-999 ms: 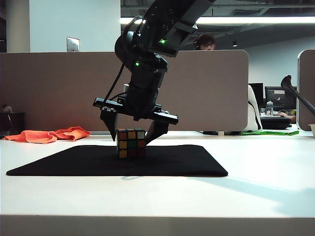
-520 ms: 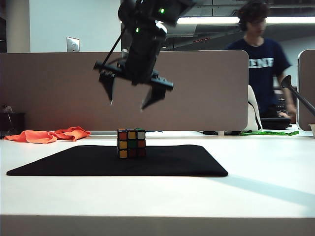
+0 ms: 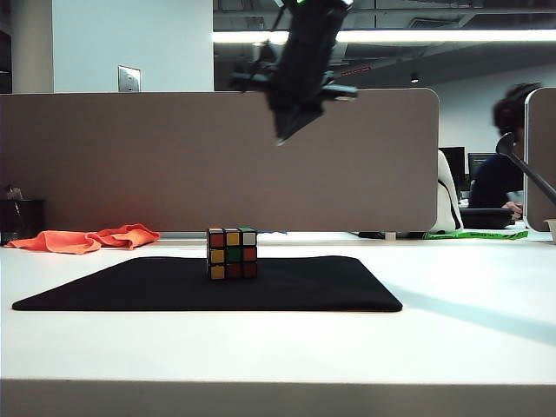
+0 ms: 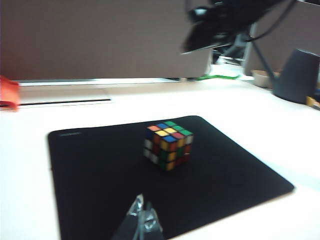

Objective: Pick up the cube on the right side of the mouse pad, then place it in the center of the mouse pad.

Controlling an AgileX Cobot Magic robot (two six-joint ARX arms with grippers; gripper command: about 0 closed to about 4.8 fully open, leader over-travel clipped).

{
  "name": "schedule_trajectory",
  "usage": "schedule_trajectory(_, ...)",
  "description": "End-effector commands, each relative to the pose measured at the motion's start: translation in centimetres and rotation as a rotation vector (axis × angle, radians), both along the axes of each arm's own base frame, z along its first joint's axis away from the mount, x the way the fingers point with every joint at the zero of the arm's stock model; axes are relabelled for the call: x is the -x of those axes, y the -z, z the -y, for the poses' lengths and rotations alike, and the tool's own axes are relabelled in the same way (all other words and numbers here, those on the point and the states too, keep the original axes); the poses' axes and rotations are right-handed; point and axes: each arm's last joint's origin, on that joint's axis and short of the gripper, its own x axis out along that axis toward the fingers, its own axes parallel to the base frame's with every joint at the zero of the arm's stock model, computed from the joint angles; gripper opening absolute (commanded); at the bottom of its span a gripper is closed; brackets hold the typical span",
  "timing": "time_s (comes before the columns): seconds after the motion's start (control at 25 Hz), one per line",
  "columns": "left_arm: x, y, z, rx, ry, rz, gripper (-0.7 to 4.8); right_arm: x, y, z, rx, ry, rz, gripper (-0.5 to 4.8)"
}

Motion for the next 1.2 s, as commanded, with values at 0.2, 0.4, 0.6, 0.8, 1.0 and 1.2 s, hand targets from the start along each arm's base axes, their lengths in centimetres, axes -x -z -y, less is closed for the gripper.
schedule_trajectory(0.2,-0.1,-0.2,-0.4,0.010,-0.142,0.009,-0.06,1.0,-4.4,4.1,0.082,-0.026,0.081,-0.06)
schedule_trajectory(0.4,-0.2,-0.2,-0.6,0.014,-0.205,0.009,-0.06,1.6,-6.9,7.6,0.040,-0.036,0.089,-0.06)
schedule_trajectory(0.6,-0.2,-0.2,-0.6,0.014,-0.207,0.008,-0.06,1.9,-8.0,10.3,0.036,-0.066,0.084,-0.06)
schedule_trajectory(0.8,-0.2,-0.2,-0.6,0.013,-0.209,0.004,-0.06,2.2,-9.2,13.5,0.009,-0.075,0.086,-0.06)
schedule_trajectory(1.0,-0.2,-0.2,-0.6,0.013,-0.208,0.001,-0.06,1.7,-9.8,15.0,-0.019,-0.052,0.134,-0.06)
schedule_trajectory(1.2,-0.2,-0.2,-0.6,0.013,-0.208,0.001,-0.06,0.9,-9.7,15.3,-0.067,-0.024,0.204,-0.06)
